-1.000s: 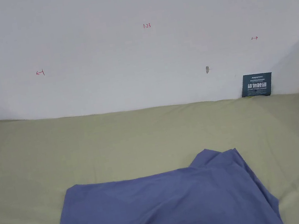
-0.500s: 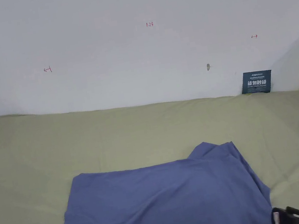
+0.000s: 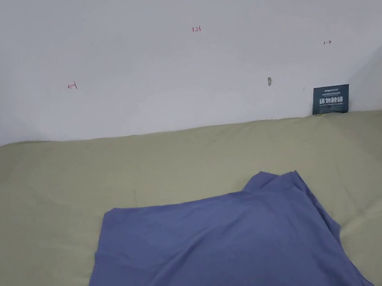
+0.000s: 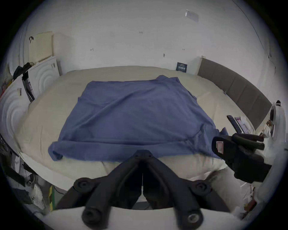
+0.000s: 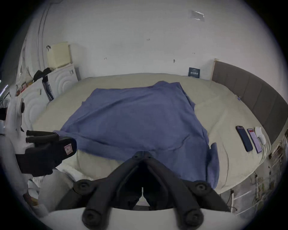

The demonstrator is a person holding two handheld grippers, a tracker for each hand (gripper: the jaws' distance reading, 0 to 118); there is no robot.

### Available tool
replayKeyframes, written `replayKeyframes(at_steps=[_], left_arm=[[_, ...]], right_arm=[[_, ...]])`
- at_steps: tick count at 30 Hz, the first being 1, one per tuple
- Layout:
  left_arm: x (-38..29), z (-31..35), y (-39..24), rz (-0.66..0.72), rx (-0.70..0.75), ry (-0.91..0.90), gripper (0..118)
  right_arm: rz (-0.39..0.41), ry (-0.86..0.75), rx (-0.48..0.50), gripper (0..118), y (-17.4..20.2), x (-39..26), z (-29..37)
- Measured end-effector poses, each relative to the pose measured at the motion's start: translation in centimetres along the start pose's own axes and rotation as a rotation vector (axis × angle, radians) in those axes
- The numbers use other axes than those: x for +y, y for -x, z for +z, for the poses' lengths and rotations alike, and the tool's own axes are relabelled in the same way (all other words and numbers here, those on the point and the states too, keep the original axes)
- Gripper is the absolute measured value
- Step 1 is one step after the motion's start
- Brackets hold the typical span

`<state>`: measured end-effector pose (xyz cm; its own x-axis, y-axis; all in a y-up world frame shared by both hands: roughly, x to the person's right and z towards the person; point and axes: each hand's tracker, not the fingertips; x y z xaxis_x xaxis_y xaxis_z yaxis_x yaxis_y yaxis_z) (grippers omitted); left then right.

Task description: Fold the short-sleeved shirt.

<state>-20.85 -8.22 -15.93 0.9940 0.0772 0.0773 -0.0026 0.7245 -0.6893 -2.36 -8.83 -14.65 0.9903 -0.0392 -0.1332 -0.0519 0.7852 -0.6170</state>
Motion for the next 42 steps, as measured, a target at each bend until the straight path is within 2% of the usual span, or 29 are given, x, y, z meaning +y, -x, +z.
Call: replayKeyframes(at_steps=[9,14,16,17,18,19,20,21,22,23,25,26,28,29,32,33,34,36,39,42], left_arm=[[1.8,0.3,2.7,0.042,0.085,-0.02,0],[3.4,1.8,10.8,0.157,0.071,-0.093,0],[3.2,2.1,15.6,0.218,-0.014,-0.107,0],[2.8,2.3,17.9,0.28,-0.103,-0.132,8],[2.4,2.6,19.8,0.349,-0.125,-0.134,45],[2.0,2.5,21.1,0.425,-0.086,-0.142,88],[1.6,2.3,22.3,0.499,-0.029,-0.123,118],[0.7,2.9,23.6,0.546,0.02,-0.167,117],[0.7,2.6,24.7,0.586,0.007,-0.172,117],[0.6,2.1,25.6,0.606,0.017,-0.118,117],[0.5,0.3,25.0,0.588,0.046,-0.019,117],[0.6,-0.6,24.8,0.571,0.125,0.062,117],[0.2,-2.3,24.3,0.495,0.164,0.121,108],[0.2,-2.9,24.0,0.459,0.159,0.142,97],[0.2,-4.7,23.2,0.395,0.194,0.216,41],[0.2,-5.1,23.1,0.406,0.2,0.219,19],[0.1,-5.5,23.1,0.412,0.192,0.214,13],[-0.2,-5.2,22.7,0.445,0.173,0.187,9],[0.0,-4.7,22.8,0.41,0.204,0.149,8],[0.7,-3.0,21.2,0.404,0.199,0.106,8]], right_arm=[[-0.005,-0.018,-0.036,1,0.0,1.7,0.0],[-0.025,-0.066,-0.019,1,-2.1,3.3,1.4],[-0.048,-0.091,-0.035,1,-3.4,3.6,1.9],[-0.061,-0.097,-0.043,1,-4.0,3.8,2.1],[-0.076,-0.1,-0.037,1,-4.7,3.9,2.3],[-0.091,-0.104,-0.03,1,-5.3,4.0,2.4],[-0.101,-0.106,-0.034,1,-6.0,4.1,2.5],[-0.109,-0.106,-0.038,1,-6.5,4.3,2.5],[-0.115,-0.112,-0.047,1,-7.1,4.3,2.5],[-0.116,-0.116,-0.062,1,-7.8,4.2,2.4],[-0.11,-0.098,-0.095,1,-9.3,4.3,2.1],[-0.113,-0.074,-0.13,1,-10.3,4.4,1.9],[-0.127,-0.069,-0.15,1,-12.2,4.3,1.9],[-0.131,-0.066,-0.167,1,-13.1,4.2,1.9],[-0.148,-0.024,-0.169,1,-15.9,3.9,2.0],[-0.149,-0.013,-0.171,4,-16.5,3.7,2.0],[-0.143,0.011,-0.161,12,-17.1,3.5,1.8],[-0.14,0.059,-0.126,62,-17.9,3.0,1.4],[-0.125,0.131,-0.067,63,-18.0,2.2,0.1],[-0.067,0.235,-0.001,63,-17.1,1.4,-2.1]])
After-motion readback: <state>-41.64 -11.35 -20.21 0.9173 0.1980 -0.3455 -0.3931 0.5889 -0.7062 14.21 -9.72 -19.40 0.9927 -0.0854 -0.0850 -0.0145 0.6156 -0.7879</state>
